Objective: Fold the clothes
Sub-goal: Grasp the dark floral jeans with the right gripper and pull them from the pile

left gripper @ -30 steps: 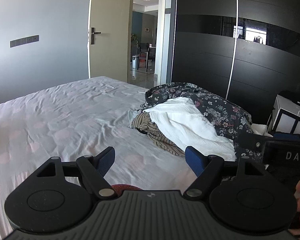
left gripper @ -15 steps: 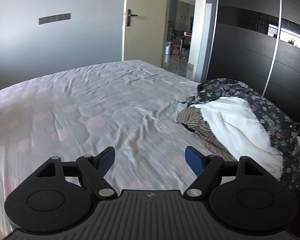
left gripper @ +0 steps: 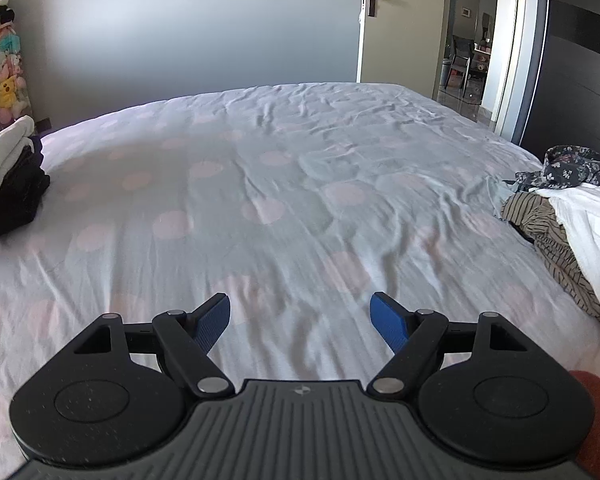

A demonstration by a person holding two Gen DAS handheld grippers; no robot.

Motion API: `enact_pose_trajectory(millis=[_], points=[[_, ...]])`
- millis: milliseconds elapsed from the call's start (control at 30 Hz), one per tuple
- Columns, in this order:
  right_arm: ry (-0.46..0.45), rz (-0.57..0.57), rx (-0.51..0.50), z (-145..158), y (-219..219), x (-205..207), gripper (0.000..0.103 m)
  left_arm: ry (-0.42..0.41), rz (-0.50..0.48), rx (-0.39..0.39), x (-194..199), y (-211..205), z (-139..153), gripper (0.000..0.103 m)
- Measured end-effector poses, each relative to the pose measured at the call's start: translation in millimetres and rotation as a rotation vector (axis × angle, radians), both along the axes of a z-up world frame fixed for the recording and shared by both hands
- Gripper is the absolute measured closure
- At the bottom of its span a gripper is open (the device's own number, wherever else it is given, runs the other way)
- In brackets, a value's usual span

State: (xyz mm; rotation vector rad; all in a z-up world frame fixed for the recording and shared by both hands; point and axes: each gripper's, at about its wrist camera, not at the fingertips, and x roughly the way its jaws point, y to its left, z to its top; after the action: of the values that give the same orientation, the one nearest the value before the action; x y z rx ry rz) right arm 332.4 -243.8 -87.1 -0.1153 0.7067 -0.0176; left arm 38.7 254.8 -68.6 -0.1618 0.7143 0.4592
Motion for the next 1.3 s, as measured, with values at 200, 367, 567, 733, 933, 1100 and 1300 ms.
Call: enact_pose_trajectory(millis=[200,367,567,733,933,1100,1300], points=[[-0.049,-0.019,-0.076,31.8,12.9,-14.4,0.099,0.037,0.036,0.077,-31.1,33.8,-2.2,0.012],[-0.178,0.167,-0.059,85.1,68.1,-38.7,0.100,0.061,0.125,0.100,-62.9,66.9,-9.4,0.012],[-0.266,0.422,-0.019,134.2,180.9,-77.0,0.100,0.012,0.189,0.040,-90.3,97.4,-9.1,0.012],[-0.280,0.600,0.045,152.0,265.9,-113.7,0.100,-0.056,0.245,-0.022,-112.9,119.9,-4.4,0.012],[-0.274,0.936,0.146,160.9,379.1,-187.9,0.100,-0.102,0.297,0.009,-130.4,135.1,2.7,0.012],[-0.135,1.216,0.230,130.1,465.4,-266.0,0.100,-0.112,0.356,0.005,-145.3,151.5,0.0,0.012],[0.058,1.294,0.169,44.9,531.1,-301.2,0.100,-0.099,0.372,-0.036,-151.1,162.9,-10.8,0.012]])
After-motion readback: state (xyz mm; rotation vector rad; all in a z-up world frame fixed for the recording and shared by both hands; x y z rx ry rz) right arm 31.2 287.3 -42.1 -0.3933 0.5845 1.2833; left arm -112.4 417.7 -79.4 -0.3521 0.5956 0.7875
